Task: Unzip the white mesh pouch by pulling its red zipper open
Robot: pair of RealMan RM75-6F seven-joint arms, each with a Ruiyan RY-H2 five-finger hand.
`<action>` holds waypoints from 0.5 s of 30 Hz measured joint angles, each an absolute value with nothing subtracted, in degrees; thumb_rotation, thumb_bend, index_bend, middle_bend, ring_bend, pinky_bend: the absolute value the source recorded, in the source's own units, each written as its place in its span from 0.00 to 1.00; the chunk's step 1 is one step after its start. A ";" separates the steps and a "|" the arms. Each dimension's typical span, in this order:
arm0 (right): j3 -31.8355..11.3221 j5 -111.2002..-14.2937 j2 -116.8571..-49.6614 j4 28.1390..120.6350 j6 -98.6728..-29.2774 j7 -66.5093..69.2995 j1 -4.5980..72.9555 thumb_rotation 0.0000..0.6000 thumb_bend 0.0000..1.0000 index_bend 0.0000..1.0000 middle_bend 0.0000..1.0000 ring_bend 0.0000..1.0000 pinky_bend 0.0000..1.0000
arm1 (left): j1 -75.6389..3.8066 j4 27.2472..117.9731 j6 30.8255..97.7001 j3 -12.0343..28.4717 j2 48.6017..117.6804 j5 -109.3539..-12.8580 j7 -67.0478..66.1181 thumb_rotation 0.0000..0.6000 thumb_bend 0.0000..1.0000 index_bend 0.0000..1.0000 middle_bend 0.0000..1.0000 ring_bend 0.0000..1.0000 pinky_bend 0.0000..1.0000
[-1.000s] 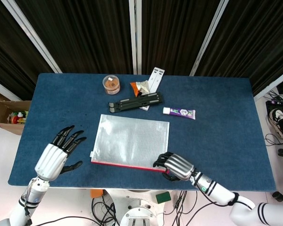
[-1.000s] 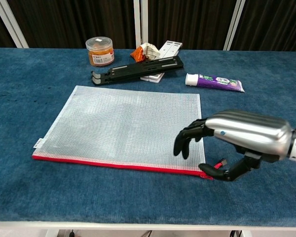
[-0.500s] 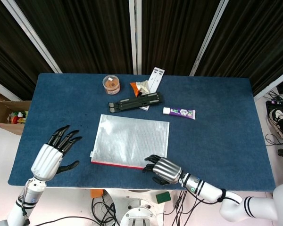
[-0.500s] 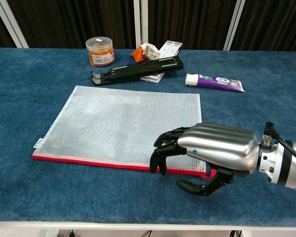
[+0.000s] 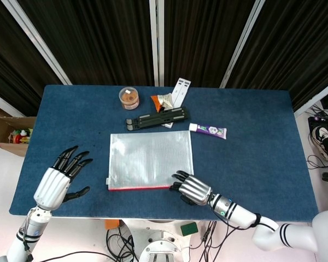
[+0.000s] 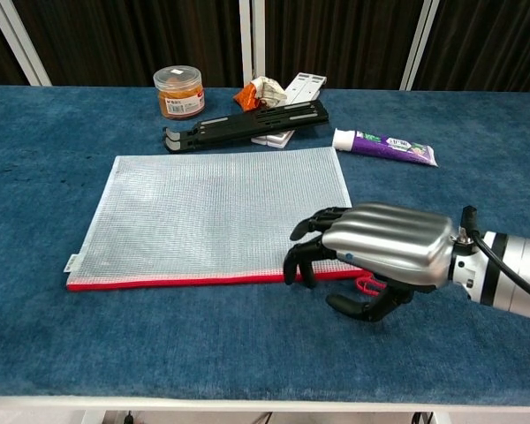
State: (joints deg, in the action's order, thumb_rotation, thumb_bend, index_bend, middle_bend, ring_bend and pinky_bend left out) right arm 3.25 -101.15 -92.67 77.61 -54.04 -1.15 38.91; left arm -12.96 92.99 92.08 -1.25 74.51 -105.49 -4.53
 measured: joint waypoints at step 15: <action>4.95 -100.26 -87.39 78.41 -67.99 11.39 33.74 1.00 0.49 0.32 0.42 0.11 0.14 | -15.78 92.73 87.79 -0.62 74.37 -105.37 -3.78 1.00 0.01 0.23 0.16 0.03 0.13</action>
State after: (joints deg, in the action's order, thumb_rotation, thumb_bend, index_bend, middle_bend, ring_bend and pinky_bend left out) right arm 4.95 -100.26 -87.39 78.41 -67.99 11.39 33.74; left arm -15.78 92.73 87.79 -0.62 74.37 -105.37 -3.78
